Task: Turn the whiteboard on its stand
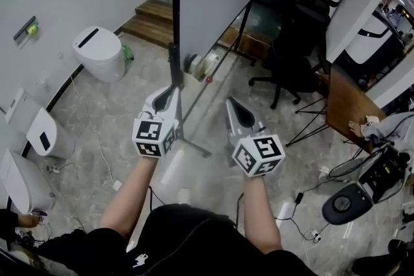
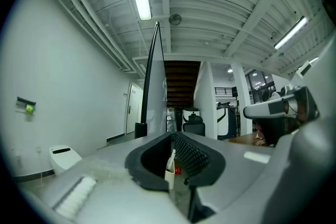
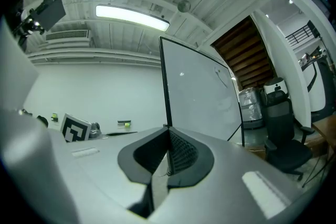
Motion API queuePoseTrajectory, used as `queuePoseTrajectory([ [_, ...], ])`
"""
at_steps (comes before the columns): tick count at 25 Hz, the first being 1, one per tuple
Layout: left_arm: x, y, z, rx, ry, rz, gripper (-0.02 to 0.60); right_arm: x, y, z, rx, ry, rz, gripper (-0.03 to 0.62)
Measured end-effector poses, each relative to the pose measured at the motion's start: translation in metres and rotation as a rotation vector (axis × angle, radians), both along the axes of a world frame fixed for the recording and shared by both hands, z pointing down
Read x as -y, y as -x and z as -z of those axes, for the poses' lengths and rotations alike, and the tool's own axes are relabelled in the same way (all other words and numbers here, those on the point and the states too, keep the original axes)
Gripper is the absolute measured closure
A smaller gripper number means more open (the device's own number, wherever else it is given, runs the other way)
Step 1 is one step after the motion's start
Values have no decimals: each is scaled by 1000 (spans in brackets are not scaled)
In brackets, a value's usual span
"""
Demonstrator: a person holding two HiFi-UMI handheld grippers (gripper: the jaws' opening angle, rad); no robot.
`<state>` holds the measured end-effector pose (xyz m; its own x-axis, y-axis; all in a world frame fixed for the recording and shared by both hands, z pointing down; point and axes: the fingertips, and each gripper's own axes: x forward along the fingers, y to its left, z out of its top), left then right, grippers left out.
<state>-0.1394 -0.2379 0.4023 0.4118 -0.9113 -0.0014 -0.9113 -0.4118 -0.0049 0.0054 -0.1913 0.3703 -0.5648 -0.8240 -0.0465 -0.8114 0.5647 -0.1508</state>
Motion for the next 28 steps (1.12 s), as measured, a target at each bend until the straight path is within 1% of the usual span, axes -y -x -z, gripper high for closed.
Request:
queuePoseTrajectory([
  [4, 22, 9, -7, 20, 5, -23, 536, 12, 6, -2, -4, 4, -28, 586],
  [8, 41, 13, -1, 26, -2, -33, 525, 21, 10, -5, -2, 6, -57, 586],
  [10, 49, 16, -7, 37, 3, -37, 522, 25, 11, -8, 0, 13, -63, 585],
  [15, 69, 23, -8, 44, 10, -11, 487, 38, 12, -10, 6, 17, -59, 586],
  [17, 78, 25, -10, 56, 10, 3, 483, 44, 10, -8, 10, 15, -53, 586],
  [19, 86, 26, -8, 66, 9, 18, 464, 50, 8, -7, 12, 17, -43, 586],
  [22, 100, 27, -7, 80, 11, 46, 407, 59, 7, -6, 12, 18, -22, 586],
  [25, 118, 31, -15, 102, 26, 70, 379, 68, 5, -2, 14, 13, -1, 585],
  [28, 132, 30, -15, 102, 37, 81, 322, 76, 2, -1, 16, 15, 14, 586],
])
